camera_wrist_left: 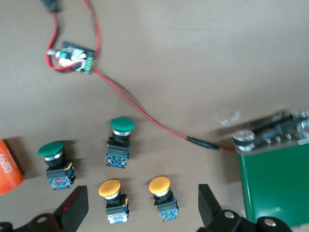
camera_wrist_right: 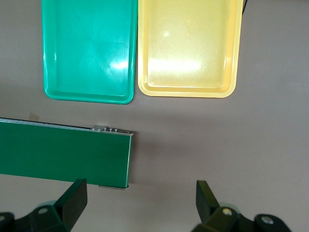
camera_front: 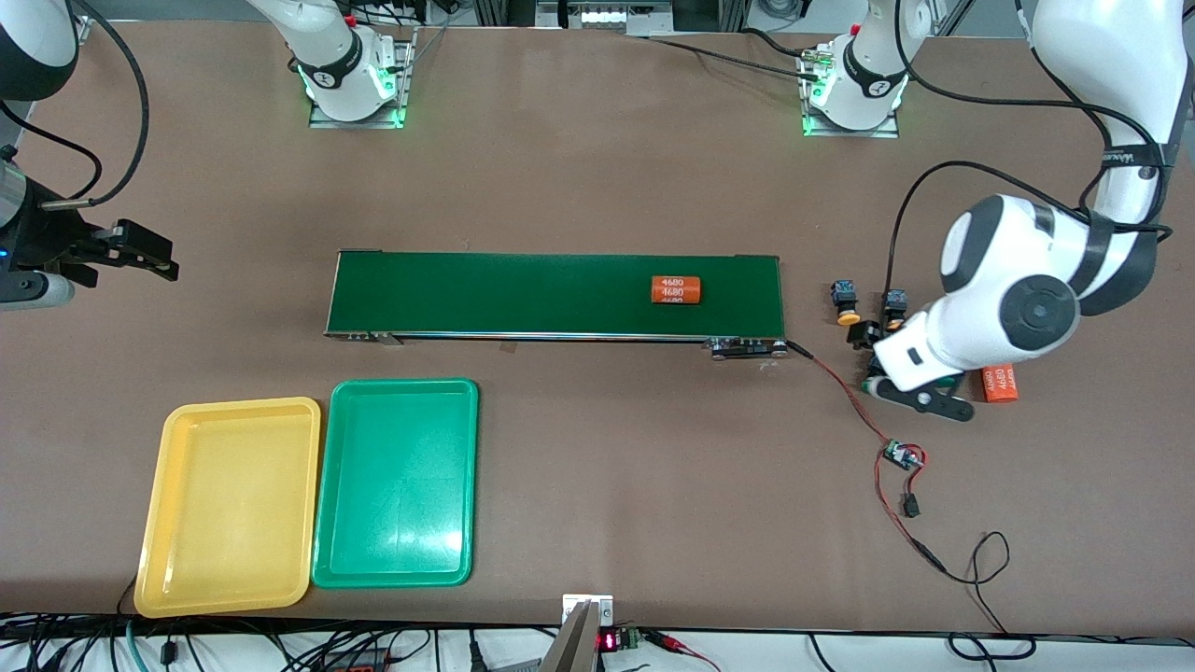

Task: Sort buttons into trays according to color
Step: 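Move the left gripper to the green button and grasp it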

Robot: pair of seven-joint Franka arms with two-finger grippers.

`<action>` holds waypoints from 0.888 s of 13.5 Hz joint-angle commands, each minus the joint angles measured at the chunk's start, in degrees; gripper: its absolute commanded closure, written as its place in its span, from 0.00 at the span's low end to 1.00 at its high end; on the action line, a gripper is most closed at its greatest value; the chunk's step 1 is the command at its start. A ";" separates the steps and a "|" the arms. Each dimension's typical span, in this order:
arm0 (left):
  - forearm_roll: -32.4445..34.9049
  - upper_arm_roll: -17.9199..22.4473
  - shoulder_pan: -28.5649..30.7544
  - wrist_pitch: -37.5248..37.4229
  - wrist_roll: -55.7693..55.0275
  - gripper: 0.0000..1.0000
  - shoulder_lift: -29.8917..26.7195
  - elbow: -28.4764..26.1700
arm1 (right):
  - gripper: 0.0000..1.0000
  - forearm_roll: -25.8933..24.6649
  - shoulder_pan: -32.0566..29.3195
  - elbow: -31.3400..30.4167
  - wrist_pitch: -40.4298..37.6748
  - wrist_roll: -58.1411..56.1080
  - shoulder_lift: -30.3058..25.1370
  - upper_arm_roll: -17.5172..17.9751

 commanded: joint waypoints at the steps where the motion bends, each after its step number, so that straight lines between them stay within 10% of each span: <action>1: -2.94 6.75 -3.53 5.62 -1.41 0.00 -0.25 -2.62 | 0.00 0.83 -0.24 -0.08 0.10 -0.88 -0.19 0.04; 12: -2.33 9.22 -3.01 34.56 22.75 0.00 2.12 -23.03 | 0.00 0.74 -0.16 -0.08 -1.04 -0.61 -0.63 0.04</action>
